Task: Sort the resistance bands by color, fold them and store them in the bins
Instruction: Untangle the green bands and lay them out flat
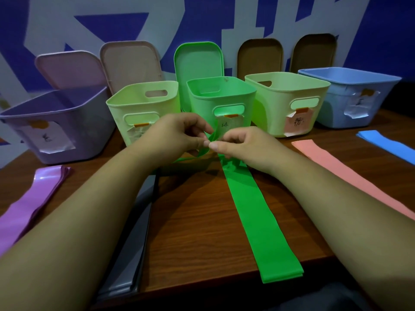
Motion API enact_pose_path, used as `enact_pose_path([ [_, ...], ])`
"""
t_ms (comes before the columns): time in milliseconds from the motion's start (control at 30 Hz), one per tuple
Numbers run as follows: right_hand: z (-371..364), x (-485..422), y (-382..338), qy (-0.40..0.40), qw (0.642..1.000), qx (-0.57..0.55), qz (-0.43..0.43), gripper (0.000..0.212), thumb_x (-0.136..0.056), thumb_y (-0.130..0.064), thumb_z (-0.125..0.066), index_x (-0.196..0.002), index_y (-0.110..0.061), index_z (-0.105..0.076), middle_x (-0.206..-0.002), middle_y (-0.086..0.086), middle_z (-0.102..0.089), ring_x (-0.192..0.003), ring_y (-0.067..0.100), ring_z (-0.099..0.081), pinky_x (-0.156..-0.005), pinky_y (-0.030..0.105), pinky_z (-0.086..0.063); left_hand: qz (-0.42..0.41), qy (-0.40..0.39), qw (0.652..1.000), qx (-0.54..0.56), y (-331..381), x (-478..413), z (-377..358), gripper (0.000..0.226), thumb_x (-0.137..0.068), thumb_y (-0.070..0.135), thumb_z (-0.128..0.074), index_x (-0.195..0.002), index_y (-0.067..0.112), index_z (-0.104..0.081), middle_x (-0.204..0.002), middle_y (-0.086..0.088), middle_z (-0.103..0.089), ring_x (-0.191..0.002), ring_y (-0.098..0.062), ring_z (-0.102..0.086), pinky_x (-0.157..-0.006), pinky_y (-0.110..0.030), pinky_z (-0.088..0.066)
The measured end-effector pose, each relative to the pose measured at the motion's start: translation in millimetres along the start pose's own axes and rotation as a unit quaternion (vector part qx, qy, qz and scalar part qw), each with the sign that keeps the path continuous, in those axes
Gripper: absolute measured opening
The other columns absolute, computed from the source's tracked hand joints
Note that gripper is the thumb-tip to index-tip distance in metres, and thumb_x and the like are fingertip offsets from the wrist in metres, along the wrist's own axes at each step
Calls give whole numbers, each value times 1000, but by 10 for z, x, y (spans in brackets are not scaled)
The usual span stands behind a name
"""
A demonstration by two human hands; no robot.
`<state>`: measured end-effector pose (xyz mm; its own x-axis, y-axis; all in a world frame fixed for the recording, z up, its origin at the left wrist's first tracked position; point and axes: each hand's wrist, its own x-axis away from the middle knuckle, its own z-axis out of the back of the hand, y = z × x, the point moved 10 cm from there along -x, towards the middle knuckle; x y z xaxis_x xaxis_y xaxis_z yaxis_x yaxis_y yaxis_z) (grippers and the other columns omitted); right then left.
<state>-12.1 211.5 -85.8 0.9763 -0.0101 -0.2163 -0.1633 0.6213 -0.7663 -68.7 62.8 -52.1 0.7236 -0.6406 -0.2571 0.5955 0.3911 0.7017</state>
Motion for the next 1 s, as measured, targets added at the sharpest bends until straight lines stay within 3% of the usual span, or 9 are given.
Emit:
enact_pose_path([
  [233, -53, -51, 75, -12, 999, 39, -30, 17, -96, -44, -76, -101, -30, -83, -89, -7, -80, -85, 10, -74, -78, 33, -58, -20, 20, 1000, 4, 116, 13, 15, 16, -94, 13, -76, -107, 23, -77, -92, 4, -78, -80, -9, -76, -73, -20, -62],
  [367, -2, -55, 82, 12, 999, 21, -28, 8, -100, -35, -72, -93, -35, -77, -87, -15, -77, -80, 3, -70, -71, 26, -54, -54, 125, 990, -22, 191, 33, 225, 14, -100, 16, -72, -110, 25, -76, -96, 5, -73, -84, -11, -71, -69, -19, -58],
  [433, 83, -65, 70, 43, 998, 48, -17, 17, -100, -32, -70, -85, -26, -73, -76, -11, -68, -69, 8, -62, -66, 26, -46, -66, 194, 979, -13, 198, 64, 389, 15, -101, 16, -67, -108, 27, -73, -96, 3, -70, -83, -16, -68, -72, -29, -59],
  [533, 230, -44, 36, 90, 995, 42, -6, 15, -100, -27, -67, -87, -20, -72, -83, 2, -69, -76, 17, -61, -70, 29, -47, -35, 230, 971, 48, 102, 68, 513, 13, -101, 20, -60, -105, 30, -65, -103, 6, -68, -90, -22, -74, -83, -48, -65],
  [667, 343, -2, -20, 130, 991, 37, 8, 14, -95, -23, -67, -83, -16, -70, -76, -1, -61, -70, 13, -53, -68, 30, -46, -23, 221, 971, 84, 104, 70, 478, 10, -102, 18, -58, -104, 27, -62, -106, 0, -67, -86, -18, -77, -73, -47, -66],
  [767, 425, 12, -9, 161, 985, 55, 10, 13, -92, -23, -68, -81, -16, -68, -71, -3, -58, -65, 11, -48, -63, 30, -41, -47, 224, 974, -9, 191, 85, 487, 10, -100, 18, -58, -105, 25, -64, -97, 6, -63, -67, -11, -65, -60, -37, -56],
  [833, 538, 39, -3, 199, 978, 69, 11, 11, -90, -23, -68, -79, -19, -68, -67, -5, -56, -62, 10, -46, -60, 29, -40, -96, 211, 966, -113, 310, 93, 509, 11, -97, 19, -62, -105, 24, -67, -99, 2, -61, -77, -17, -58, -68, -36, -53],
  [900, 641, 70, -18, 229, 970, 76, 16, 10, -90, -23, -68, -81, -22, -69, -66, -5, -57, -62, 9, -48, -60, 29, -42, -143, 175, 949, -220, 408, 89, 458, 13, -96, 22, -65, -108, 20, -69, -103, 1, -59, -85, -13, -53, -75, -32, -46],
  [1000, 679, 98, -62, 247, 966, 77, 25, 6, -91, -24, -68, -85, -23, -71, -73, -1, -63, -68, 13, -53, -64, 32, -45, -142, 130, 939, -286, 394, 69, 398, 26, -97, 39, -59, -106, 19, -72, -95, 1, -65, -81, -17, -58, -71, -35, -45],
])
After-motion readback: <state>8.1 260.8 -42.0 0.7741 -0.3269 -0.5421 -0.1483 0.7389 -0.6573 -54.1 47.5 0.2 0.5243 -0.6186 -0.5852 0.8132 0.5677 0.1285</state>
